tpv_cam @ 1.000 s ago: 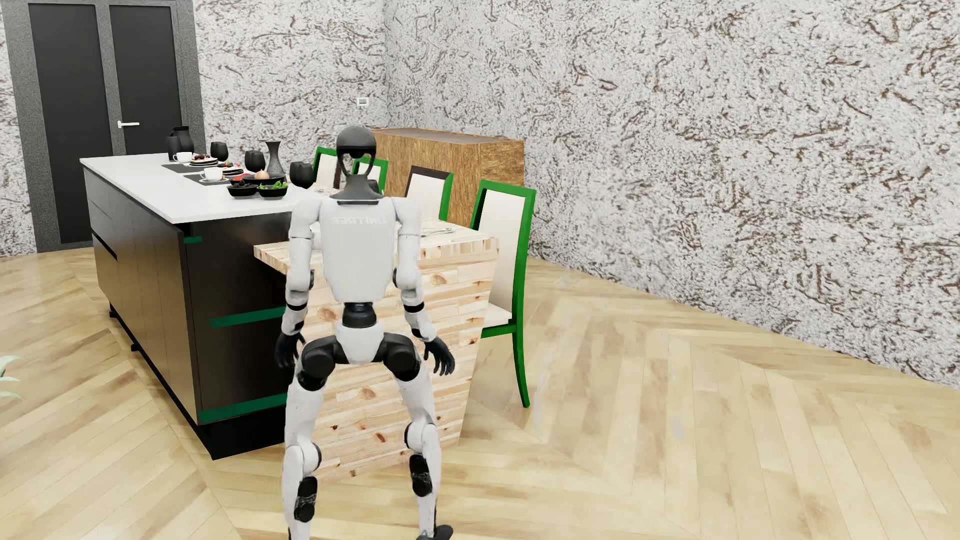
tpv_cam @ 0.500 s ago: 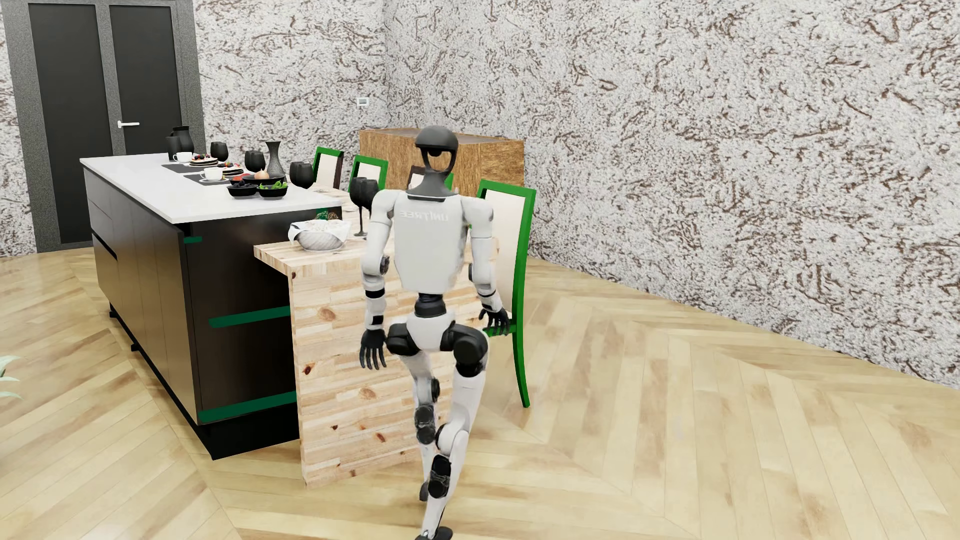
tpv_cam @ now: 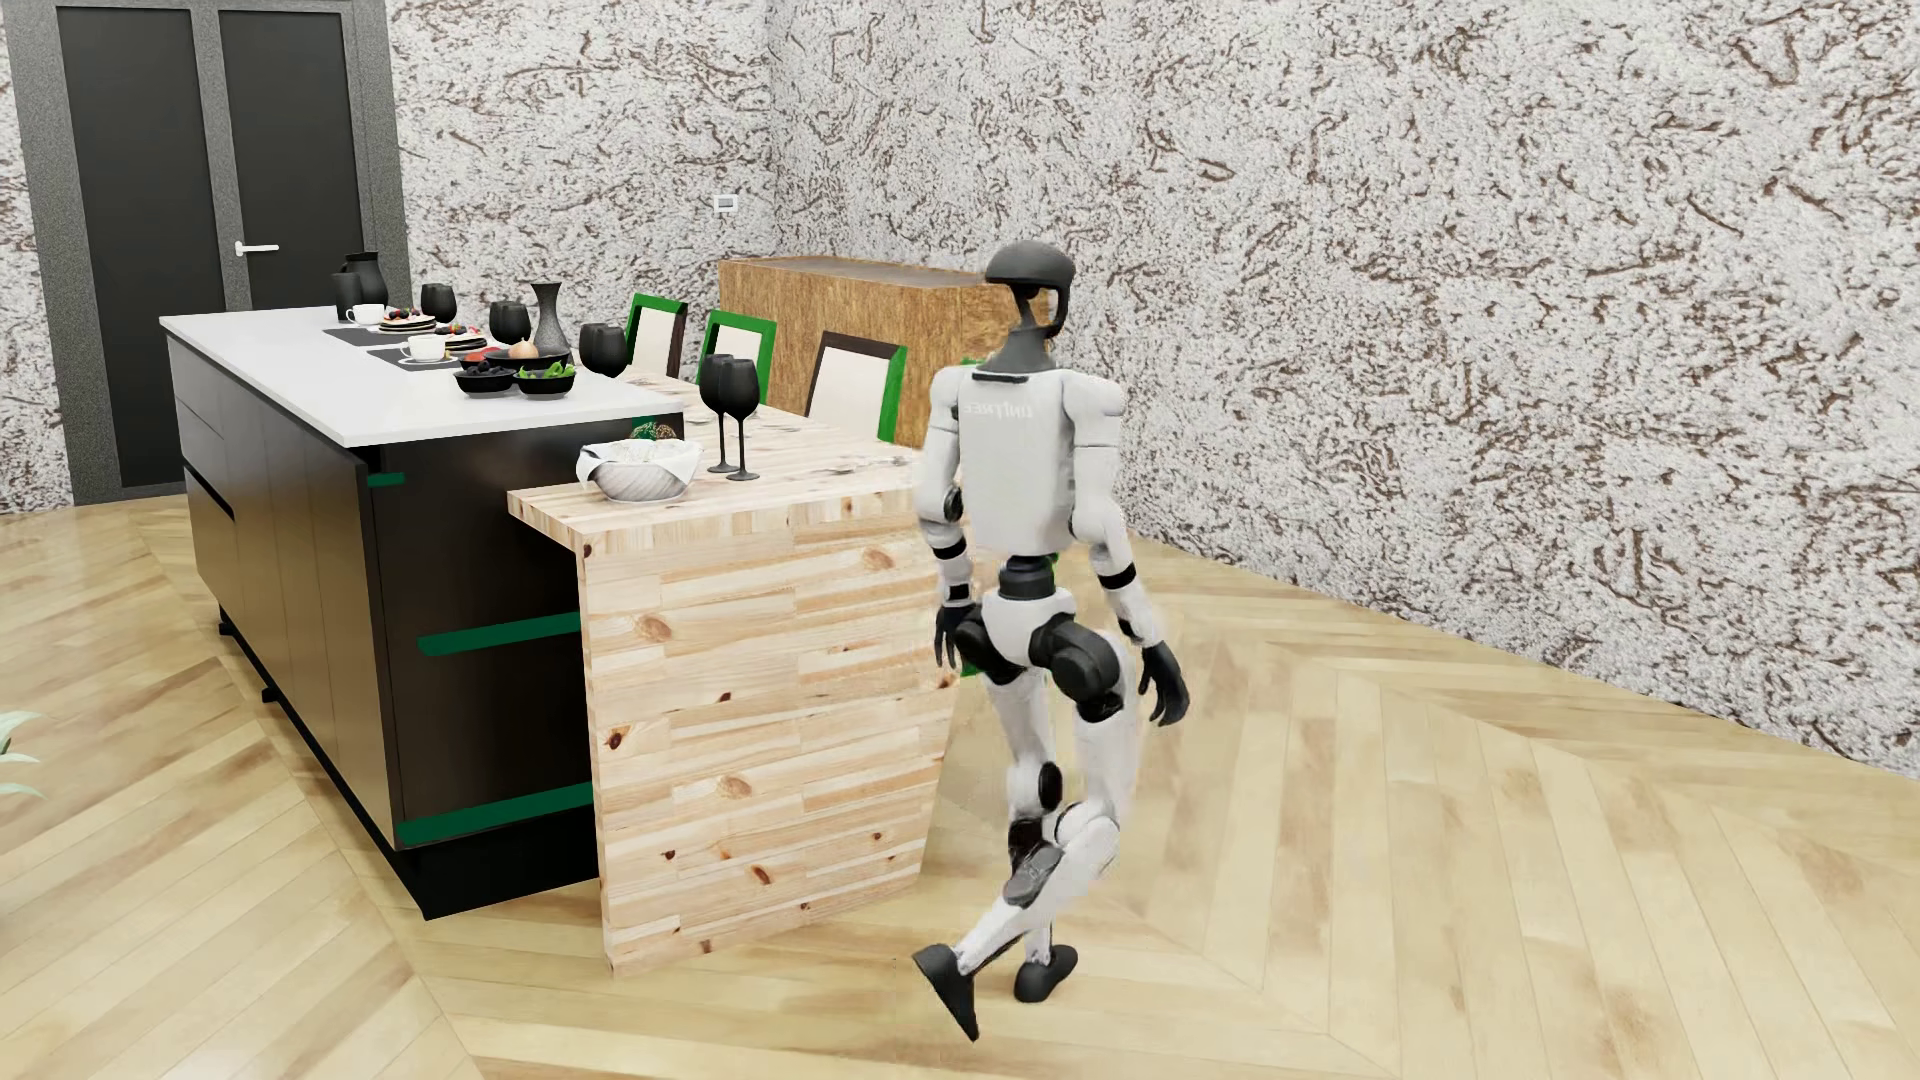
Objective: Move towards the chair
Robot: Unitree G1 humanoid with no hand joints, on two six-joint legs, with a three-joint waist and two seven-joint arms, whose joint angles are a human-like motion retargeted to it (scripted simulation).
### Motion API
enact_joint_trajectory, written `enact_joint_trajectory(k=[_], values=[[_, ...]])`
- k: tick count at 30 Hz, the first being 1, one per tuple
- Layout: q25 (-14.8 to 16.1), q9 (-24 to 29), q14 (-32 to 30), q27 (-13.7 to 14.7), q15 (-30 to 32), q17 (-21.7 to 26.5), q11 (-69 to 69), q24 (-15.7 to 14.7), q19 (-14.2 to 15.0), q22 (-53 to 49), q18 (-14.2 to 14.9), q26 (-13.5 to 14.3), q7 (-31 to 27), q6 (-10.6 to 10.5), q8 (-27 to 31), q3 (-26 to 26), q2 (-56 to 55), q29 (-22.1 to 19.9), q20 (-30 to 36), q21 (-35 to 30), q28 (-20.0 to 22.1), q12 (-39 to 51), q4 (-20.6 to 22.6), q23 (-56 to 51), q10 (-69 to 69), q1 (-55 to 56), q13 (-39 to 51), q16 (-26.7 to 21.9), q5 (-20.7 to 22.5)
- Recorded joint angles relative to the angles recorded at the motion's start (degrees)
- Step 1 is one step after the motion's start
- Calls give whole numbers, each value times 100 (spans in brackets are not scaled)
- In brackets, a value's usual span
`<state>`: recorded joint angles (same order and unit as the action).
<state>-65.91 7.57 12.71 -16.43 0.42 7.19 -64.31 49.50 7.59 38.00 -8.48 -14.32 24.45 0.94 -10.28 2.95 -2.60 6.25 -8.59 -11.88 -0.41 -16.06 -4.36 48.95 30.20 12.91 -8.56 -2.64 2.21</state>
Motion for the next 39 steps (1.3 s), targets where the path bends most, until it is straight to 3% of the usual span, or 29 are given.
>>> enact_joint_trajectory(k=[1, 3, 5, 7, 9, 10, 11, 12, 13, 14, 15, 17, 18, 19, 20, 21, 22, 23, 24, 25, 26, 28, 29, 30, 33, 36, 37, 39], values=[[-96, 1, 83, 27, -113, 169, -236, 121, -168, -48, 114, 178, -3, 51, -260, -72, -386, 50, 162, 72, -21, 131, 46, -18, -119, -255, -183, -42, -544], [34, 8, 249, 31, -366, 310, -12, 278, -546, -345, 336, 587, -144, 136, -467, -263, -1063, 33, 453, 483, -48, 433, 181, -241, -327, -714, -555, -60, -1328], [364, -3, 422, -38, -416, 240, 1053, 215, -698, -829, 542, 841, -465, 184, -632, -483, -1519, -75, 721, 1104, -65, 687, 258, -538, -446, -1024, -902, -64, -1840], [616, -22, 522, -126, -224, -43, 2602, 37, -768, -1220, 730, 882, -950, 198, -523, -712, -1829, -211, 947, 1625, -93, 941, 269, -793, -534, -1216, -1192, -39, -1918], [673, -36, 597, -81, -181, -343, 3884, -58, -593, -1433, 939, 796, -1506, 171, 268, -891, -2125, -196, 1190, 1776, -122, 1165, 221, -874, -583, -1349, -1345, 3, -1665], [504, -40, 652, 49, -140, -383, 4361, -73, -355, -1507, 1051, 783, -1795, 154, 569, -936, -2209, -77, 1325, 1650, -120, 1210, 189, -845, -565, -1405, -1380, 33, -1635], [295, -40, 748, 150, 25, -383, 4741, -93, 81, -1535, 1172, 800, -2103, 135, 825, -949, -2260, -61, 1461, 1543, -112, 1223, 174, -856, -536, -1453, -1398, 79, -1715], [52, -42, 921, 204, 284, -335, 5022, -140, 106, -1540, 1307, 800, -2442, 111, 1211, -955, -2248, -68, 1576, 1440, -142, 1177, 140, -837, -490, -1502, -1372, 123, -1842], [-59, -47, 1158, 198, 482, -300, 5113, -178, -129, -1500, 1433, 779, -2838, 86, 1708, -948, -2185, -121, 1687, 1448, -193, 1118, 84, -830, -357, -1504, -1319, 123, -1969], [-46, -54, 1395, 197, 837, -229, 4942, -214, 217, -1430, 1585, 785, -3264, 68, 2178, -916, -2064, -121, 1795, 1508, -215, 1038, 29, -797, -120, -1462, -1236, 79, -2067], [-64, -48, 1523, 181, 654, -135, 4430, -197, 641, -1327, 1741, 752, -3646, 72, 2018, -829, -2041, -139, 1847, 1529, -230, 935, -62, -713, 106, -1411, -1088, -44, -2058], [-229, 28, 1191, 3, -197, 0, 3246, -317, 663, -1039, 1776, 479, -4286, 4, 1581, -615, -2173, -115, 1347, 1561, 32, 569, -321, -404, 598, -1282, -537, -257, -1988], [-343, 63, 737, -145, -419, 73, 3064, -515, 659, -761, 1576, 90, -4389, -54, 1422, -549, -2100, -82, 697, 1607, 518, 304, -456, -312, 816, -1197, -166, -99, -1877], [-445, 78, 178, -395, -504, 124, 3139, -893, 571, -480, 1265, -329, -4370, -94, 1225, -531, -1940, -39, -62, 1653, 1082, 51, -560, -253, 984, -1033, 337, 210, -1792], [-506, 78, -301, -362, -491, 287, 3373, -1318, 450, -58, 995, -757, -4208, -124, 977, -547, -1716, -33, -711, 1680, 1430, -38, -678, -401, 1134, -818, 713, 446, -1767], [-411, 67, -432, -284, -436, 439, 3651, -1574, 343, 353, 842, -1012, -3899, -150, 712, -576, -1506, -203, -1020, 1811, 1463, -106, -785, -687, 1200, -604, 1018, 515, -1791], [-185, 48, -278, -40, -374, 585, 3902, -1365, 246, 785, 878, -1129, -3593, -178, 468, -592, -1349, -415, -752, 1938, 945, -223, -829, -1037, 1242, -410, 1248, 383, -1810], [171, 34, -239, 223, -332, 733, 4091, -843, 160, 1072, 998, -869, -3241, -213, 262, -601, -1232, -532, -144, 2067, 246, -386, -836, -1374, 1223, -269, 1456, 156, -1826], [483, 26, -231, 560, -333, 947, 4166, -240, 90, 1186, 1143, -374, -2776, -258, 88, -605, -1168, -537, 477, 2062, -423, -577, -882, -1660, 1119, -186, 1647, -96, -1827], [614, 22, -375, 839, -366, 1236, 4181, 203, 30, 1129, 1232, 0, -2352, -320, -61, -601, -1126, -469, 830, 1960, -885, -764, -855, -1887, 864, -179, 1831, -248, -1816], [534, 15, -764, 1027, -394, 1541, 4220, 406, -27, 972, 1408, 212, -1629, -394, -212, -611, -1068, -372, 884, 1795, -1093, -926, -969, -2076, 480, -277, 2028, -244, -1797], [136, -18, -779, 1056, -424, 1904, 4352, 235, -120, 665, 1235, 274, 625, -565, -557, -658, -911, -278, 478, 1569, -1026, -1119, -1594, -2318, -122, -856, 2343, 38, -1704], [-43, -32, -761, 930, -406, 1903, 4489, 125, -158, 590, 1126, 306, 1305, -637, -741, -651, -793, -268, 361, 1575, -965, -1075, -1676, -2423, -497, -1095, 2372, 137, -1660], [-119, -43, -824, 754, -378, 1778, 4617, 175, -191, 515, 1245, 343, 1586, -695, -923, -631, -678, -325, 416, 1652, -905, -966, -1703, -2557, -797, -1231, 2316, 128, -1618], [-143, -75, -987, 521, -347, 1234, 4786, 417, -273, 91, 1630, 375, 1305, -800, -1347, -596, -532, -344, 646, 1647, -636, -569, -1659, -2819, -1320, -1225, 1958, -33, -1539], [-154, -47, -1016, 708, -382, 805, 4578, 348, -277, -402, 1342, 386, 1094, -845, -1624, -622, -704, -49, 731, 1310, 83, -255, -1621, -2741, -1300, -884, 1617, -74, -1671], [-186, -23, -939, 753, -381, 700, 4503, 247, -258, -523, 1177, 444, 801, -835, -1660, -612, -768, -45, 759, 1076, 236, -187, -1553, -2690, -1131, -699, 1496, -78, -1756], [-299, 27, -742, 963, -361, 514, 4391, 140, -208, -801, 1247, 470, -199, -784, -1693, -574, -870, 24, 873, 503, 275, -194, -1395, -2478, -451, -185, 1304, -131, -1892]])
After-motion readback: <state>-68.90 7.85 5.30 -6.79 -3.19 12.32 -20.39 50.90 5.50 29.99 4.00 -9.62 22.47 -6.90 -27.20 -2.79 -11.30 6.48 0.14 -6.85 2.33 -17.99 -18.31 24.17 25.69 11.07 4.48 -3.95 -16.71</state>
